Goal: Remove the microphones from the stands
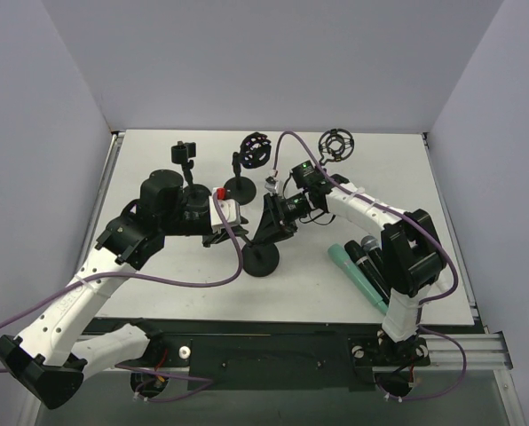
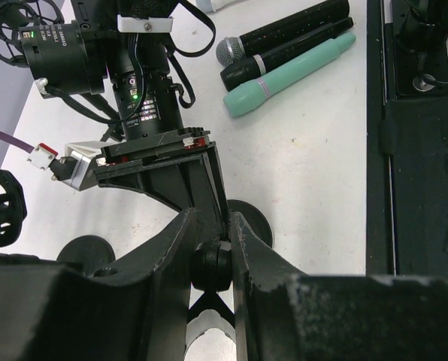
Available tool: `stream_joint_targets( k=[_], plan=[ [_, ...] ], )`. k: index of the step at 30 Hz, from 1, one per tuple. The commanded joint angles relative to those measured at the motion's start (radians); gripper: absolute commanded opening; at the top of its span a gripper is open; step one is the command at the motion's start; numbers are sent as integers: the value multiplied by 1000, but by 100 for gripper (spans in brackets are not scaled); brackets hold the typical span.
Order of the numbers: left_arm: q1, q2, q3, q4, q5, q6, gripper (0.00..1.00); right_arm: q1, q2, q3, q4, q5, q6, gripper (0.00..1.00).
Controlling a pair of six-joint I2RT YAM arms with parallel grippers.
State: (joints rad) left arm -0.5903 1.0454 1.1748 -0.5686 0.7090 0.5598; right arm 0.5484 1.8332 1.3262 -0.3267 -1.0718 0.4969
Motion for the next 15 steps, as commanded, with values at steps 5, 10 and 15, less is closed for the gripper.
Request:
stream_joint_targets(
  k=[5, 10, 15],
  plan=[
    [-3, -10, 11, 53, -43, 57, 0, -10, -38, 2, -12, -91, -26, 22],
    [1, -4, 16, 71, -77, 11, 0, -10, -48, 28, -98, -106, -168, 8],
    [50, 24, 55, 52, -71, -46, 0, -2, -89, 53, -183, -7, -476, 0]
  ],
)
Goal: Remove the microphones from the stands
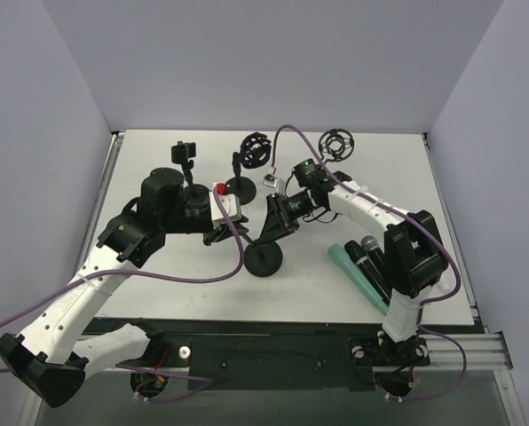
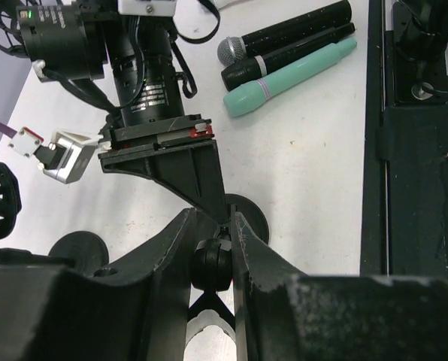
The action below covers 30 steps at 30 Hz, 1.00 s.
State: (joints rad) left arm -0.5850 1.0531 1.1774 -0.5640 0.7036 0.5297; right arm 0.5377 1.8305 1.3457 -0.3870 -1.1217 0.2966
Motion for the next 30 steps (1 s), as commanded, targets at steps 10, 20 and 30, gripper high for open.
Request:
stream_joint_targets(
  k=[10, 20, 30],
  plan=[
    [73, 22, 56, 99, -105, -217, 0, 123, -367, -352, 488, 442, -718, 0],
    [79, 42, 82, 93, -99, -270, 0, 229, -407, -773, 1342, 479, -1485, 0],
    [79, 53, 88, 124, -104, -272, 0, 196, -633, -769, 801, 465, -1654, 45]
  ],
)
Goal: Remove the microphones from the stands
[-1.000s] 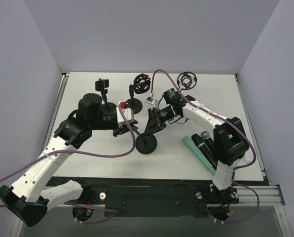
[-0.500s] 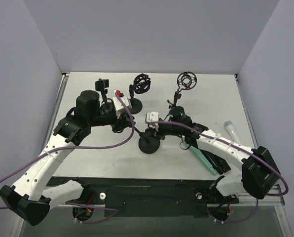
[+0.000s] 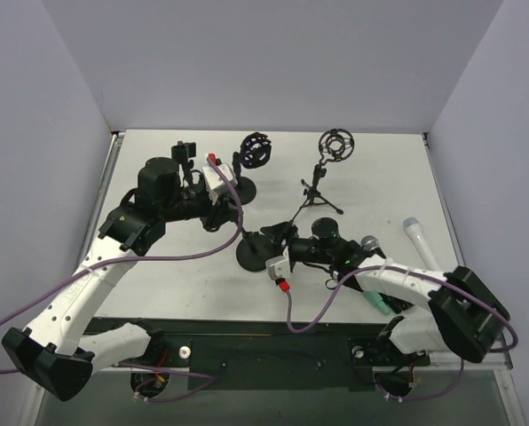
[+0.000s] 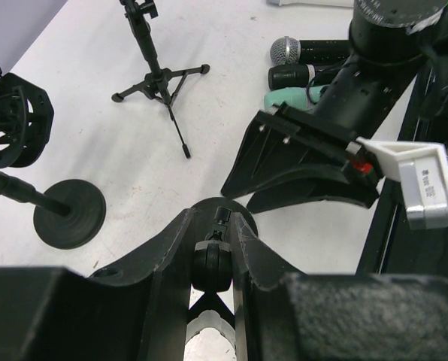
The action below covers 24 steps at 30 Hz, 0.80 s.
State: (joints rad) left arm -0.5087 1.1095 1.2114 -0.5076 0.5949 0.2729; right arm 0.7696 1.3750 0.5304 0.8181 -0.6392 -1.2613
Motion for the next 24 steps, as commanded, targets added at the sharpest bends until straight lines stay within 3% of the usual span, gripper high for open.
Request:
stream_joint_targets(
  k=[1, 2, 5, 10, 14, 22, 24],
  plan=[
    [2, -5, 54, 69, 6, -14, 0, -50, -229, 80, -472, -22, -84, 46],
    [2, -7, 51, 69, 6, -12, 0, -70, -249, 97, -576, -24, -40, 48],
    [6, -11, 45, 64, 17, -6, 0, -108, -327, 143, -672, 10, 147, 52],
    [7, -14, 36, 80, 20, -3, 0, -147, -196, 461, -1120, 47, 714, 53],
    [7, -16, 39, 95, 16, 5, 0, -154, 28, 768, -1477, -34, 874, 54],
    [4, -31, 45, 92, 31, 58, 0, -204, 324, 1089, -1753, -247, 1060, 56],
    [4, -37, 42, 89, 31, 64, 0, -205, 372, 1099, -1751, -290, 1132, 56]
  ],
)
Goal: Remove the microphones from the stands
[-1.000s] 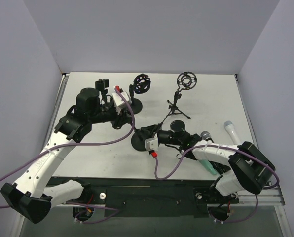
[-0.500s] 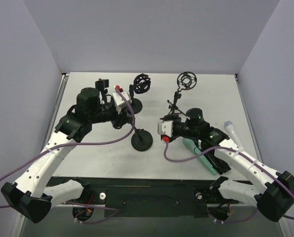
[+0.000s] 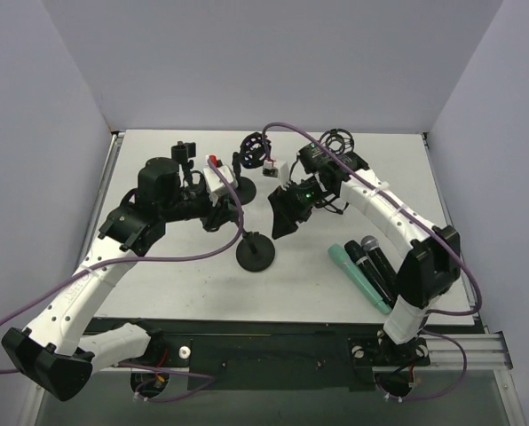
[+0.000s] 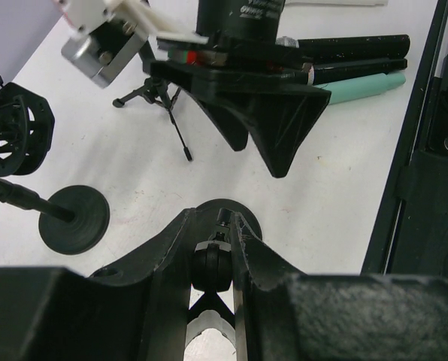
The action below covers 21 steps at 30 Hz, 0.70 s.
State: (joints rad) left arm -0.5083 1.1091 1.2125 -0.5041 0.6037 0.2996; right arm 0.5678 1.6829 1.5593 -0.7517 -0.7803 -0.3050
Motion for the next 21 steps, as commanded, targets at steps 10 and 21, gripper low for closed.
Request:
stream_joint_targets(
  k=[10, 21],
  plan=[
    [2, -63, 21, 87, 25, 38, 0, -8, 142, -152, 395, -255, 935, 50],
    [-1, -66, 18, 82, 42, 49, 0, -8, 221, -199, 719, -289, 1236, 37]
  ],
)
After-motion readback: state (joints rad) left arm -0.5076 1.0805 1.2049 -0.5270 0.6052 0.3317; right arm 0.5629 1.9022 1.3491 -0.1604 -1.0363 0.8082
